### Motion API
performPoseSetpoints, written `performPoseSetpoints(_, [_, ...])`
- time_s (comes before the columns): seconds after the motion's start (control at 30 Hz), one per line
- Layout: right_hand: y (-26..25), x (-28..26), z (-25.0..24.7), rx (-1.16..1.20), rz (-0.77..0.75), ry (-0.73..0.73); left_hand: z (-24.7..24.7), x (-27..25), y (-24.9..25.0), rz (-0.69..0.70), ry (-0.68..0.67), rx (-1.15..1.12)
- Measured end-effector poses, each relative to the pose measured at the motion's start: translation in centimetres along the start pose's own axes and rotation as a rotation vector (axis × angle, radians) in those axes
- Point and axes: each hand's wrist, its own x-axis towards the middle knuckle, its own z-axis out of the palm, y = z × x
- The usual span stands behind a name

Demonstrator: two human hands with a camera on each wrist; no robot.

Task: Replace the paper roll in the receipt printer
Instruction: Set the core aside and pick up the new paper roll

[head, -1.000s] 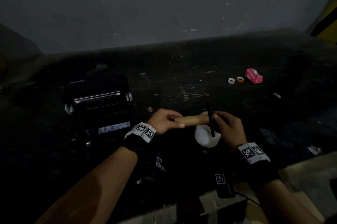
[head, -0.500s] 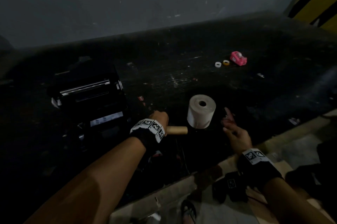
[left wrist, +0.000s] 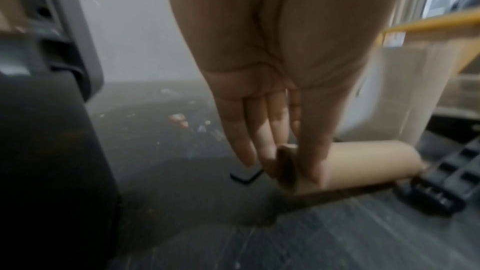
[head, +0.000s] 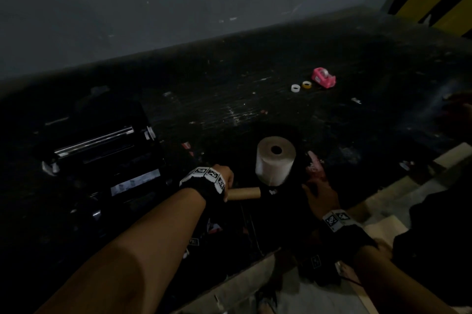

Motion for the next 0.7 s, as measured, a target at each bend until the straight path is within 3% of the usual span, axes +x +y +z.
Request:
performPoseSetpoints(0.13, [-0.1, 0.3, 0.2, -0.05, 0.026, -0.043, 0.5, 1.8, -0.2, -0.032, 0.005, 0.035])
performPoseSetpoints(0.27, [-0.5, 0.9, -0.7, 0.044, -0.136, -0.032, 0.8, 2.3, -0.3, -0.026, 0.022, -0.008])
performPoseSetpoints(0.37, [-3.0, 1.9, -3.1, -0.014, -0.119, 0.034, -0.2, 3.0, -0.8, -0.028, 0.021, -0.075])
performPoseSetpoints(0.43, [-5.5, 2.6, -4.7, -0.052, -0.193, 0.033, -2.0, 2.3, -0.4, 0.021, 0.017, -0.148])
performPoseSetpoints(0.57, [-9.8, 3.8, -5.1, -0.123, -0.37, -0.229, -4.9, 2.2, 0.4, 0.077, 0.109, -0.453])
performPoseSetpoints(0.7, [-11.6, 5.0, -2.5, -0.387, -0.373, -0.382, -4.9, 2.8, 0.7, 0.072, 0.124, -0.706])
